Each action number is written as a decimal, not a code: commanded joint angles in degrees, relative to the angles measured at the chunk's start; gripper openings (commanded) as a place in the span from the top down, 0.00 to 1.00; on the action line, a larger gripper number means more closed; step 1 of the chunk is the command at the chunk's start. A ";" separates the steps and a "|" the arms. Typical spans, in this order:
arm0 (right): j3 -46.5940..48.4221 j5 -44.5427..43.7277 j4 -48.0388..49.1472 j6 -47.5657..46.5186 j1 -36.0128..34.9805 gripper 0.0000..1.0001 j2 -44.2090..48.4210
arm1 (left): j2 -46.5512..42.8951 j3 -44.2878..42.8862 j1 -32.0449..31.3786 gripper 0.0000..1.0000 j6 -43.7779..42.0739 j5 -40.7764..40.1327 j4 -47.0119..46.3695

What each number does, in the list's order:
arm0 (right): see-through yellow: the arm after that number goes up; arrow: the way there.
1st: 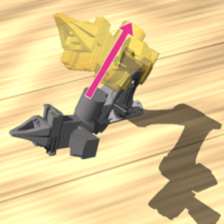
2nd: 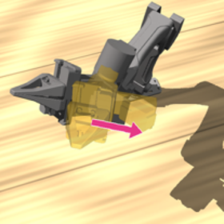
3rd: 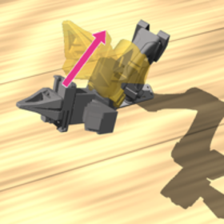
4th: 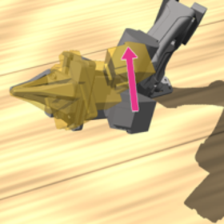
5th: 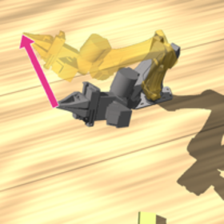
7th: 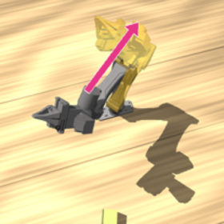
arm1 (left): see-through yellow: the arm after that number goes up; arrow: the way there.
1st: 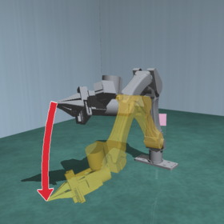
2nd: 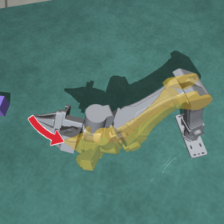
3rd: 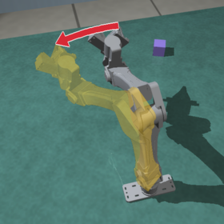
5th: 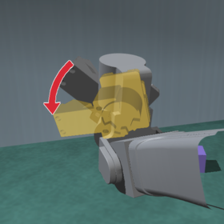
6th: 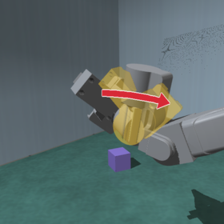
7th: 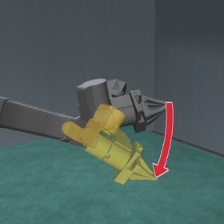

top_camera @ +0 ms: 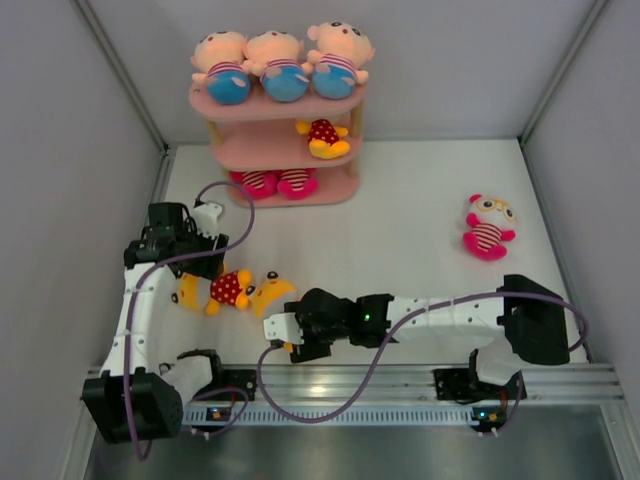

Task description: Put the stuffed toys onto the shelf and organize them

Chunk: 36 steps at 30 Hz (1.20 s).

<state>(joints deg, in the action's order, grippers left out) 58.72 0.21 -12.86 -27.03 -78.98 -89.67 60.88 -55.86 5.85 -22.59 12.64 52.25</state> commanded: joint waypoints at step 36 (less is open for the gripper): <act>-7.57 10.07 14.45 4.53 8.32 0.96 0.01 | -1.29 -0.48 0.30 0.33 0.44 -0.34 -1.71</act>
<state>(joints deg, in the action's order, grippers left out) 48.29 8.19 1.10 -23.88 -71.11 -92.25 60.14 -55.86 5.85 -22.59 12.38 52.23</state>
